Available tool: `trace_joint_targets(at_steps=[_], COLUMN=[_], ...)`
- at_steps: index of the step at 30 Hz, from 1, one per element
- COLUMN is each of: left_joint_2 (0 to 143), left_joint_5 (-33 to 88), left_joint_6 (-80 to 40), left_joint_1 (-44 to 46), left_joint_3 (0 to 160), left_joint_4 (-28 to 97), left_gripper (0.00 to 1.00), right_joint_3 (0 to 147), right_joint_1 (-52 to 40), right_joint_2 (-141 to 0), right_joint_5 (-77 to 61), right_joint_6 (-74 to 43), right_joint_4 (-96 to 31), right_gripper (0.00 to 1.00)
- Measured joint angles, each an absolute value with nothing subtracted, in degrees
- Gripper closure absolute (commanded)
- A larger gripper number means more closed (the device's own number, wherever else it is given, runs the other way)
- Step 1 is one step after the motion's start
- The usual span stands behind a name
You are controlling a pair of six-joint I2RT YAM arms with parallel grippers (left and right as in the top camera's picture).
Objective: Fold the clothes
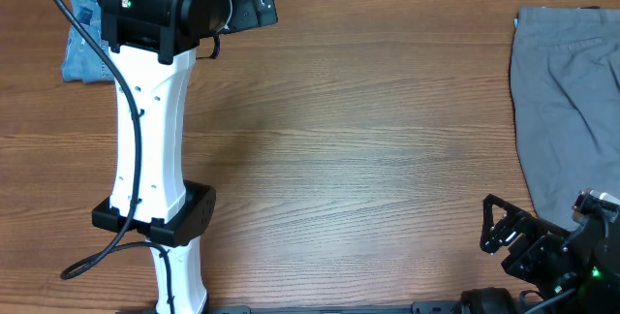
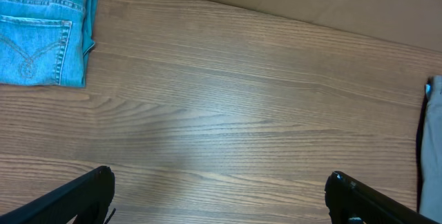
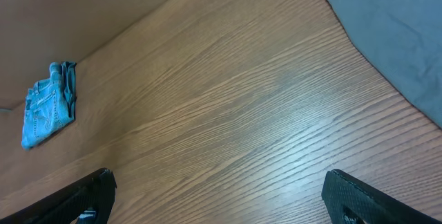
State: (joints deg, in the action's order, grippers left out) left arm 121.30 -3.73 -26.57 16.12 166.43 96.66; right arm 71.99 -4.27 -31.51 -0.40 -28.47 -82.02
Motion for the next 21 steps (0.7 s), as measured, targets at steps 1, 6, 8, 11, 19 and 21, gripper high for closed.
trace_joint_targets(at_steps=[1,6,8,11,19,21], left_joint_2=[121.3,121.3,121.3,121.3,121.3,121.3], left_joint_5=[-3.75,-3.75,-3.73,-3.75,-3.75,-3.75], left_joint_6=[-26.61,-26.61,-26.61,-26.61,-26.61,-26.61], left_joint_1=[16.1,16.1,16.1,16.1,16.12,16.1], left_joint_3=[166.43,166.43,166.43,166.43,166.43,166.43], left_joint_4=[96.66,96.66,96.66,96.66,96.66,96.66], left_gripper=[0.0,0.0,0.0,0.0,0.0,0.0], right_joint_3=[71.99,71.99,71.99,71.99,71.99,71.99], right_joint_1=[-4.27,-4.27,-4.27,-4.27,-4.27,-4.27], right_joint_2=[-31.51,-31.51,-31.51,-31.51,-31.51,-31.42], right_joint_5=[-0.4,-0.4,-0.4,-0.43,-0.14,-0.03], right_joint_6=[-28.47,-28.45,-28.47,-28.45,-28.45,-28.47], right_joint_4=[-82.02,-82.04,-82.0,-82.02,-82.41,-82.98], right_gripper=[0.0,0.0,0.0,0.0,0.0,0.0])
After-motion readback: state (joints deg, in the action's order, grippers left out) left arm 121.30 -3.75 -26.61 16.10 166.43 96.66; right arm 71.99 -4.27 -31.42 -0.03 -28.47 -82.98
